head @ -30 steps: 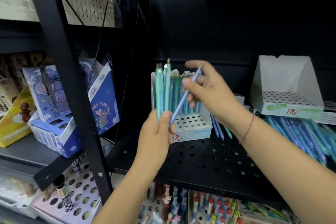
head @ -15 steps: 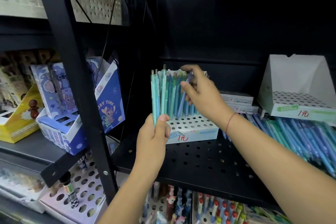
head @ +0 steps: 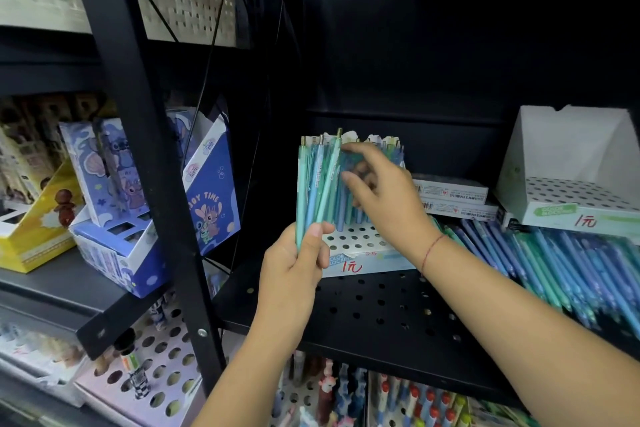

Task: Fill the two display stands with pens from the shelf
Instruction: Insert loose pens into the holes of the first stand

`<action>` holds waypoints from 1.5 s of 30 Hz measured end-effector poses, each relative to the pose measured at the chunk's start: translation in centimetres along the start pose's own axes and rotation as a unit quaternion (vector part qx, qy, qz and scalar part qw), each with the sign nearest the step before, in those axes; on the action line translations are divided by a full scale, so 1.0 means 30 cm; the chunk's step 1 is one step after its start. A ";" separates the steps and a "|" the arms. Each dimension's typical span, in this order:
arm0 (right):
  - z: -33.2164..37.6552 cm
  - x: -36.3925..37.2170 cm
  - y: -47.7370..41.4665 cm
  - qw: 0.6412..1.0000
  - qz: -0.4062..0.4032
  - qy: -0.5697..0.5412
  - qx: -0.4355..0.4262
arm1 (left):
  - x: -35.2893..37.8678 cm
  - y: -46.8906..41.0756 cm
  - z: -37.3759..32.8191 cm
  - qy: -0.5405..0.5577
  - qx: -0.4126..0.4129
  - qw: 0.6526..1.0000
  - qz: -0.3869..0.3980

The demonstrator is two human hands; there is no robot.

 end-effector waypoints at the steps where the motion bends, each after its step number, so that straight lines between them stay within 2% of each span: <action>1: -0.003 -0.001 -0.001 1.000 0.003 0.008 0.003 | 0.001 0.001 -0.001 0.004 0.001 1.000 0.002; 5: 0.006 -0.030 0.009 1.000 -0.024 0.016 0.005 | 0.002 -0.001 0.000 0.005 -0.001 1.000 0.007; 8: 0.009 -0.053 0.017 0.989 -0.043 -0.143 0.012 | 0.002 -0.005 0.008 0.004 -0.006 1.000 0.012; 11: -0.011 -0.012 0.010 0.962 0.022 -0.268 0.048 | 0.007 -0.007 0.015 -0.002 -0.011 1.000 0.025; 14: -0.012 0.020 0.011 0.951 0.065 -0.298 0.055 | 0.013 -0.006 0.016 -0.003 -0.013 0.999 0.035; 17: -0.007 -0.055 0.007 0.947 -0.003 -0.320 0.039 | 0.007 -0.002 0.012 0.010 -0.011 1.000 0.022; 19: -0.015 -0.147 0.012 0.959 -0.096 -0.266 0.019 | -0.001 0.000 0.012 0.010 -0.011 1.000 0.011; 21: -0.023 -0.203 0.027 0.977 -0.152 -0.152 0.003 | -0.005 0.001 0.015 0.004 -0.013 1.000 0.007; 23: -0.027 -0.192 0.035 0.988 -0.144 -0.064 0.001 | -0.007 0.002 0.019 -0.002 -0.015 1.000 0.004; 26: -0.030 -0.140 0.034 0.995 -0.102 -0.001 0.005 | -0.009 0.003 0.018 -0.005 -0.016 1.000 0.001; 35: -0.029 -0.038 0.023 0.999 -0.013 0.028 0.008 | -0.007 0.006 0.014 -0.017 -0.023 1.000 0.003; 42: -0.031 -0.036 0.021 1.000 -0.010 0.028 0.008 | -0.001 0.005 0.016 -0.013 -0.032 0.999 0.014; 45: -0.021 -0.058 0.025 0.999 -0.038 0.012 -0.001 | 0.005 0.004 0.014 -0.015 -0.031 0.999 0.024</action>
Point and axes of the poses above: each hand's wrist, its own y-axis away from the middle knuckle, its own x-axis out of the palm, z = x × y, the point moved 8 cm from there along -y, towards the middle knuckle, and after that the axes turned 12 degrees about z, right-handed, at the moved point
